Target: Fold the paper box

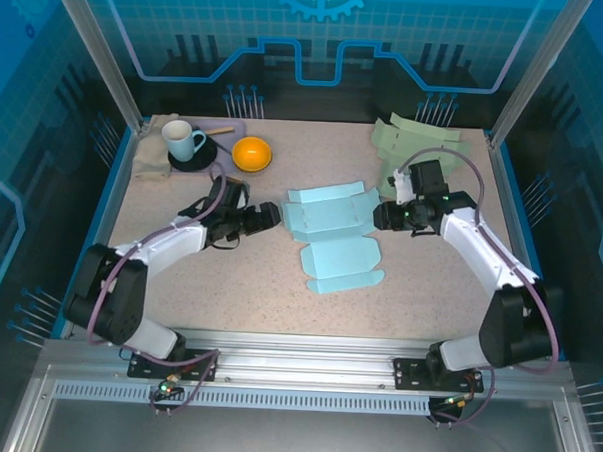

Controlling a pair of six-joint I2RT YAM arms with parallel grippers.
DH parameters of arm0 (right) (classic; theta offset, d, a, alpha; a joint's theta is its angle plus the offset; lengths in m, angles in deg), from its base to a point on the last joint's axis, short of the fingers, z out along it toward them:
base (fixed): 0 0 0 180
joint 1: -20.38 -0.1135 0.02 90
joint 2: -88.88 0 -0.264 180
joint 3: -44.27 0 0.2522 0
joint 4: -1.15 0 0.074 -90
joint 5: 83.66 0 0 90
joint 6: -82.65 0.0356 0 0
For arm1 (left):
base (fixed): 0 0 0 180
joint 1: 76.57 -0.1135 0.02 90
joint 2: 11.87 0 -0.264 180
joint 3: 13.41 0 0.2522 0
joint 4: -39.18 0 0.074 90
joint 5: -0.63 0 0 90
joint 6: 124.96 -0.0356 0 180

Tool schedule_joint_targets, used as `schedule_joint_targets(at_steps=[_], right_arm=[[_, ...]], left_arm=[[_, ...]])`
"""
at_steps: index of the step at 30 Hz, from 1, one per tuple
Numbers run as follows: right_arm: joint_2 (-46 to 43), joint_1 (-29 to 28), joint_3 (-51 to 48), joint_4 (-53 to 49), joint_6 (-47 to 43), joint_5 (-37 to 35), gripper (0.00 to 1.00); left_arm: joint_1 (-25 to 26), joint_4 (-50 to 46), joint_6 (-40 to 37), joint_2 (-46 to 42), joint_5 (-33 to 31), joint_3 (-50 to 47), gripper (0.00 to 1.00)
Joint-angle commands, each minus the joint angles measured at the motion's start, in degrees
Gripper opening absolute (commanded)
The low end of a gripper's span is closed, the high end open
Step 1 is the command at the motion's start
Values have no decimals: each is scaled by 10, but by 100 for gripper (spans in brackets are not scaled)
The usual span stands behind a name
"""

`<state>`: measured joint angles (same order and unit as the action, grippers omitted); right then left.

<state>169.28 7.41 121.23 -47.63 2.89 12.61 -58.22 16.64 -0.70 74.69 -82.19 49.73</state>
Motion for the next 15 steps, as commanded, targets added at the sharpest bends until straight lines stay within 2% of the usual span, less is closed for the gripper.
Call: schedule_joint_targets(at_steps=[1,8,15], right_arm=[[-41,-22,-2,44,0,-36,47],[-72,-42,-2,76,-19,-20,47],[-78,-55,1,80,-37,-8,47]], left_arm=[[20,8,4,46,18,46,95],[26,3,6,147,23,121,91],[30,39,5,214,54,162,75]])
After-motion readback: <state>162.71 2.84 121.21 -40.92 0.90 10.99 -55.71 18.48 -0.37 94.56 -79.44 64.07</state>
